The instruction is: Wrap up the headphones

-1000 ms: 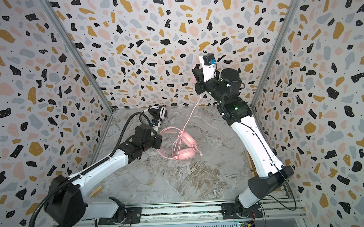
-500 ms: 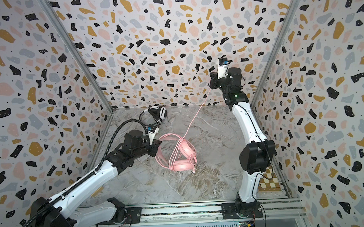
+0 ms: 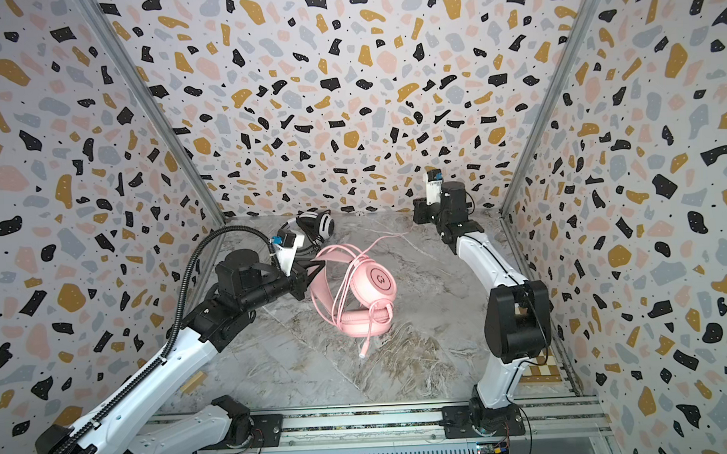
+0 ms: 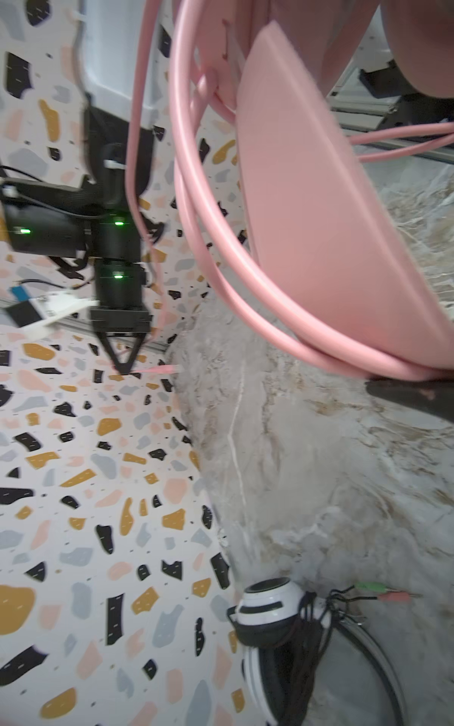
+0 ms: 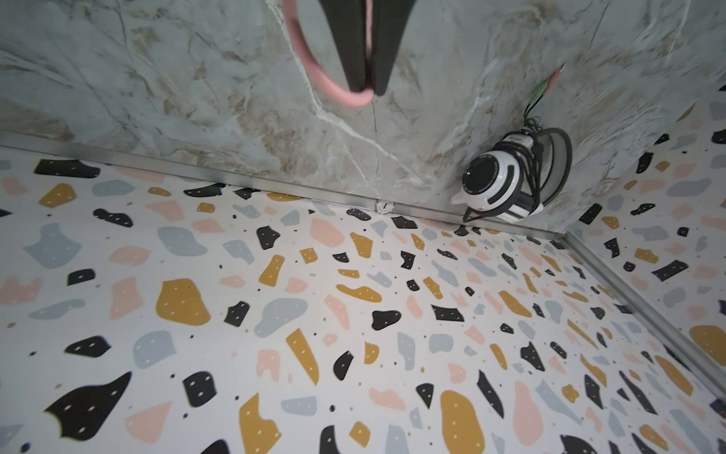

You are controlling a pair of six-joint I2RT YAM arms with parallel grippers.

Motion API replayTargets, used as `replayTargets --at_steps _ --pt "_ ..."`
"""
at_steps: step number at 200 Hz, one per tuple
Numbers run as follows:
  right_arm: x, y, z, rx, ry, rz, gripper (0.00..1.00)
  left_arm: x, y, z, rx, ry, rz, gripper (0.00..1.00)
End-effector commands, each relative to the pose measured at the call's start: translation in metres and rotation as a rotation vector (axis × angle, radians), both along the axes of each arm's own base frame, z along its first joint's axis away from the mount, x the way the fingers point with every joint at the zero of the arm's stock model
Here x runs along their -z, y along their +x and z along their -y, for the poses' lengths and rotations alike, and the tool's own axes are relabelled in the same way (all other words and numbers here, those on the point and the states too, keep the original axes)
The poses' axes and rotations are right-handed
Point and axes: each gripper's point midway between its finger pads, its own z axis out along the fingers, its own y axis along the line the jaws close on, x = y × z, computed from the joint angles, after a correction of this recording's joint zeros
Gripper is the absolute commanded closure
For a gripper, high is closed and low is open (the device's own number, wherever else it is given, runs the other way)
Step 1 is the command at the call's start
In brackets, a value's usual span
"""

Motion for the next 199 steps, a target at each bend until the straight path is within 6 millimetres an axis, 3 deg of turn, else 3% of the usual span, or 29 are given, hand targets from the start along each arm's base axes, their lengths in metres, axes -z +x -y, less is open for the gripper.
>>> replayTargets --at_steps 1,28,60,86,125,150,175,199 --pt "-0.063 -0.037 -0.017 -0.041 0.079 0.172 1.0 -0.076 0.013 0.0 -0.035 -0.223 0.112 1.0" --pt "-0.055 -0.077 -0.041 -0.085 0.139 0.162 1.0 -0.093 0.04 -0.009 -0.152 -0.394 0.075 1.0" --pt "-0.055 -0.111 -0.059 -0.105 0.263 0.177 1.0 -0.107 0.051 -0.01 -0.169 -0.58 0.048 1.0" --pt "-0.049 -0.101 -0.054 -0.051 0.279 0.176 1.0 -0.113 0.048 0.001 -0.092 -0.622 0.004 1.0" --pt "-0.041 -0.051 -0.029 0.034 0.26 0.195 1.0 -0.126 0.031 0.017 0.055 -0.688 -0.083 1.0" --pt "-0.037 -0.026 -0.03 0.043 0.241 0.181 1.0 -0.129 0.025 0.023 0.105 -0.7 -0.126 1.0" --pt "-0.036 -0.046 -0.05 0.002 0.239 0.183 1.0 -0.123 0.038 0.005 -0.058 -0.617 -0.068 1.0" --pt "-0.023 -0.085 -0.054 -0.015 0.23 0.163 1.0 -0.13 0.052 -0.02 -0.228 -0.578 -0.003 1.0"
